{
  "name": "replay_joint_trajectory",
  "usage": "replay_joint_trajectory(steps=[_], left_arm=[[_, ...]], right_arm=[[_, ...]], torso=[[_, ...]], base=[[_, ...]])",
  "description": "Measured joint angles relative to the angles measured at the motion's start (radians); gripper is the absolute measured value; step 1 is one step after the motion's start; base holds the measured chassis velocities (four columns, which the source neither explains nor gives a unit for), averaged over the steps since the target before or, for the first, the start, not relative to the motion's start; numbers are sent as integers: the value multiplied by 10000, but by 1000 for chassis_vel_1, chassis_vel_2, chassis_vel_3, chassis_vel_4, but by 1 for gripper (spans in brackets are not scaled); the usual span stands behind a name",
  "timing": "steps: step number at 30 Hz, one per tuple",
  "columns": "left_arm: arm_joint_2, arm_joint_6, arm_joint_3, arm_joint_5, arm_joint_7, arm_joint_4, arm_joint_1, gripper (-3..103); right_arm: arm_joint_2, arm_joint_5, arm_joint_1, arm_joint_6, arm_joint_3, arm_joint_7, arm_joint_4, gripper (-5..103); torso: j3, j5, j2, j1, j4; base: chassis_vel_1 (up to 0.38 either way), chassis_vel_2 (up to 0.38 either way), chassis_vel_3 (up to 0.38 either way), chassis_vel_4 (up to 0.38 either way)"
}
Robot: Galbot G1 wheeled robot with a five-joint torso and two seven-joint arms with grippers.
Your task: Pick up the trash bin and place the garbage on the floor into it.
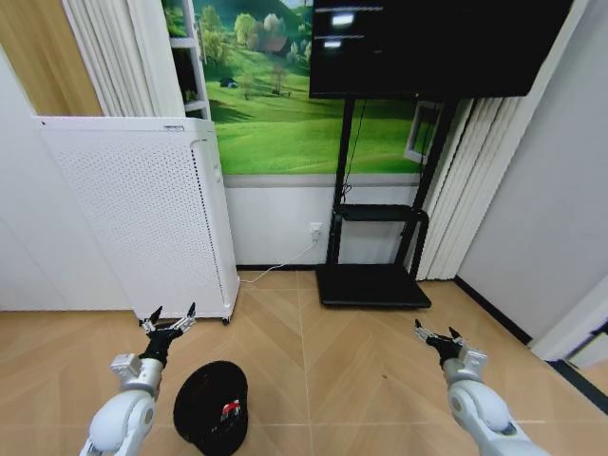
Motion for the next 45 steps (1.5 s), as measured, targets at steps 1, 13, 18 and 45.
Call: replay_joint_trajectory(steps=[1,13,18,45], left_arm=[[0,0,0,0,0,0,0,100],[0,5,-4,0,-2,-7,3,100],[0,5,-4,0,-2,-7,4,100],[0,6,-5,1,-2,-9,5,100]], right_arm=[[0,0,0,0,0,0,0,100],[0,0,0,0,0,0,0,100],[-1,0,0,0,0,0,0,100],[-1,0,0,0,0,0,0,100]], torso=[[0,0,0,0,0],[401,0,535,133,0],[513,0,700,185,0],[1314,0,1856,540,0]], base=[[0,0,0,0],[0,0,0,0],[0,0,0,0],[0,0,0,0]])
